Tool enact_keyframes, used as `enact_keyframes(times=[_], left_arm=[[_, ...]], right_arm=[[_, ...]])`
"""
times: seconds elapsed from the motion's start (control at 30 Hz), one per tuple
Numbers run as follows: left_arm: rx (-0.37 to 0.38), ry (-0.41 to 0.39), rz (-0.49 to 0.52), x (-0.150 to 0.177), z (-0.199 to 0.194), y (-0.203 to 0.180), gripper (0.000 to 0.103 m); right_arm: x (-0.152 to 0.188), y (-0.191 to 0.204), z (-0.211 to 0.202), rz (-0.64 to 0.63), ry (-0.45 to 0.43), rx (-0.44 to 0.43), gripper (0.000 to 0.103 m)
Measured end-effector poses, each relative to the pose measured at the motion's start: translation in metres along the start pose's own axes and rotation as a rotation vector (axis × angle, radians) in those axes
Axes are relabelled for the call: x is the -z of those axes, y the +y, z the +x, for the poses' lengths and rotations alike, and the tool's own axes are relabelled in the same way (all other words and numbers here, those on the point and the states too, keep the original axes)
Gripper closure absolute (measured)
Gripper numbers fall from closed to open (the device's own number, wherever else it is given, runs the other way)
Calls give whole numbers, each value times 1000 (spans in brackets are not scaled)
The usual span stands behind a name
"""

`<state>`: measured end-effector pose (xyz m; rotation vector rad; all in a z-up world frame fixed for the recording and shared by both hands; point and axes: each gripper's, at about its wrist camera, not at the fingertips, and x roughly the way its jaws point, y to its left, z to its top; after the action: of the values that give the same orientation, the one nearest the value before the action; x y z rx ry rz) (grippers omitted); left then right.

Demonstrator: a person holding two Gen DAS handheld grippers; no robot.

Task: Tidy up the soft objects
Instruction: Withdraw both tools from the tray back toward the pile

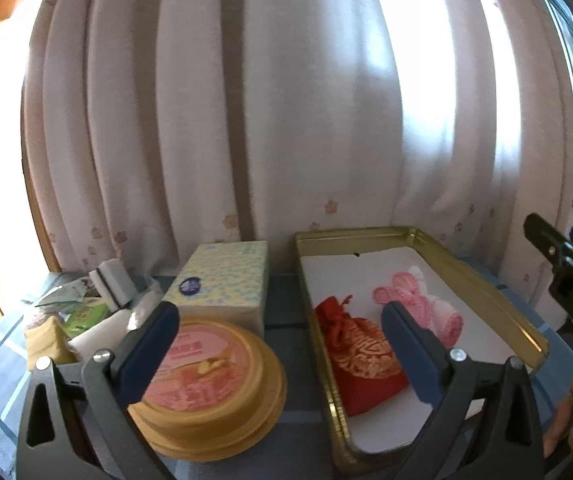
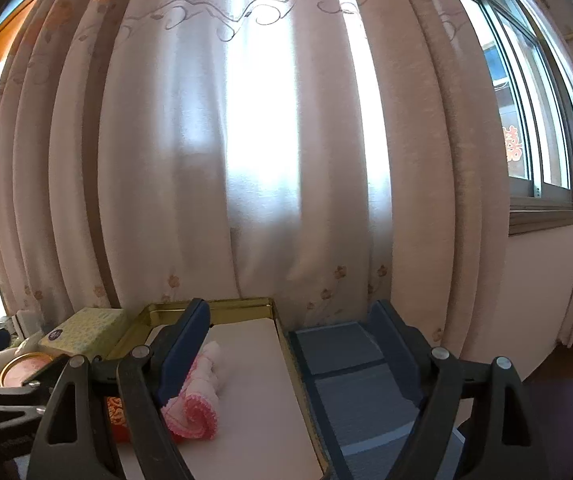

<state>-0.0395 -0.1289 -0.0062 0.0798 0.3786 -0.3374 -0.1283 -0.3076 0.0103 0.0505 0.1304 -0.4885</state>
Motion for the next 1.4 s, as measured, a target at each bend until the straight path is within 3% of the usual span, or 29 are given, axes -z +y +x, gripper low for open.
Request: enact_keyframes(times=[0.43,0.77,1.1,1.4], left_arm=[[-31,-10,-13,4,-10,25,0],[-84,-28,-18,8,-21,56,0],[-153,-21,-57,14,-28,107,0],[-259,-12,-109,15,-24,169,0]], right_arm=[[2,1,-6,52,10,46,19],[7,25,-19,102,30,21,19],[12,73,-34,133,42,-75,19],[15,125,-42,83,61,-182,19]])
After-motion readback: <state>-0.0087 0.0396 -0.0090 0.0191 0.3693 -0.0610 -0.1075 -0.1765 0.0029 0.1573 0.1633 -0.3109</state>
